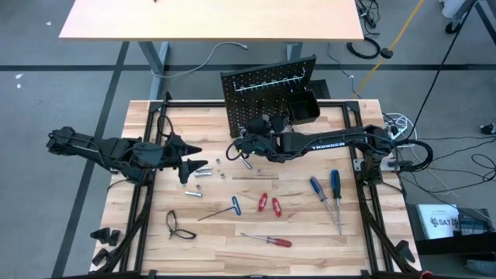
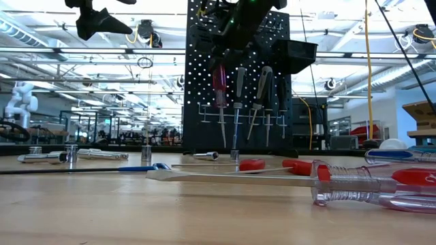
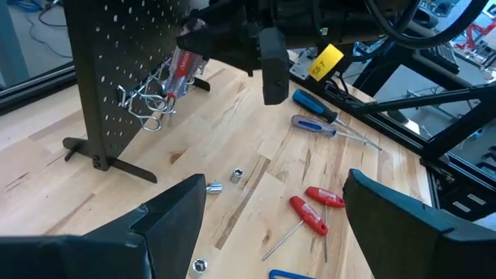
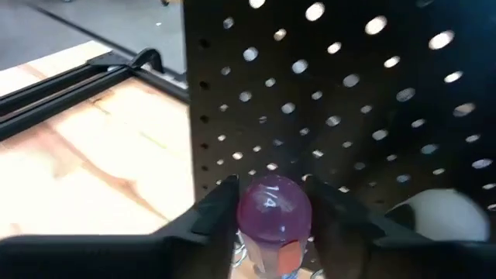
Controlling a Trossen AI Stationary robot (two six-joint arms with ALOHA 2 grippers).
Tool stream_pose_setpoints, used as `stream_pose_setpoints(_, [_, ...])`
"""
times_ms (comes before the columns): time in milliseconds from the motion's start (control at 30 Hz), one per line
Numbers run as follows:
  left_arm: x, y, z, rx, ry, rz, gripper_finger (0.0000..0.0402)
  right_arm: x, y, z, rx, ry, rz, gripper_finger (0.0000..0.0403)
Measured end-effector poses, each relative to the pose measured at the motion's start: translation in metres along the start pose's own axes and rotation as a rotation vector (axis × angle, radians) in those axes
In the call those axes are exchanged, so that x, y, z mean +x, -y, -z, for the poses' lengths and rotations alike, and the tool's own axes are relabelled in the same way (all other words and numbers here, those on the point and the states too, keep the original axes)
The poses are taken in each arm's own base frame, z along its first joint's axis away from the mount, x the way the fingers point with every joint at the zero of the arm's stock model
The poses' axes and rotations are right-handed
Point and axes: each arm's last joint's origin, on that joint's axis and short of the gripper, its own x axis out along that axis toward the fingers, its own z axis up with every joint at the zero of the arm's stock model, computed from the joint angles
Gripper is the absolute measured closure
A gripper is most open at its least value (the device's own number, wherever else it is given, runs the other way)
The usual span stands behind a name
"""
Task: Hang tools onto peg board
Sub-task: Hang the red screwdriver on the pegboard
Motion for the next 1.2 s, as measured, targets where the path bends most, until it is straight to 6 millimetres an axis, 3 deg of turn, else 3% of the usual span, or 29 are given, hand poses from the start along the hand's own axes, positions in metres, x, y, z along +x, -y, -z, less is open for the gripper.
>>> stream_pose_setpoints(200, [0.000,0.000,0.000,0.000,0.001,0.001,0.0100,0.000,-0.002,0.005,-0.012,-0.046,-0.042,0.0103])
stream_pose_setpoints(367, [0.000,0.000,0.000,-0.001,0.003,0.002,0.0100,-0.005,-0.001,0.003,0.022,-0.065,-0.077,0.0030])
stream_pose_setpoints(633, [0.000,0.000,0.000,0.004,-0.002,0.004,0.0101,-0.037,0.001,-0.006,0.078,-0.070,-0.119,0.0022])
stream_pose_setpoints(833, [0.000,0.000,0.003,0.023,-0.054,0.033,0.0100,-0.077,-0.006,-0.005,0.099,-0.125,-0.271,0.0023])
stream_pose_setpoints(1033, [0.007,0.004,0.010,0.040,-0.161,0.105,0.0100,-0.125,-0.026,0.014,0.121,-0.206,-0.438,0.0023])
stream_pose_setpoints(1200, [0.031,0.023,0.022,0.133,-0.272,0.243,0.0101,-0.154,-0.030,0.035,0.183,-0.313,-0.448,0.0023])
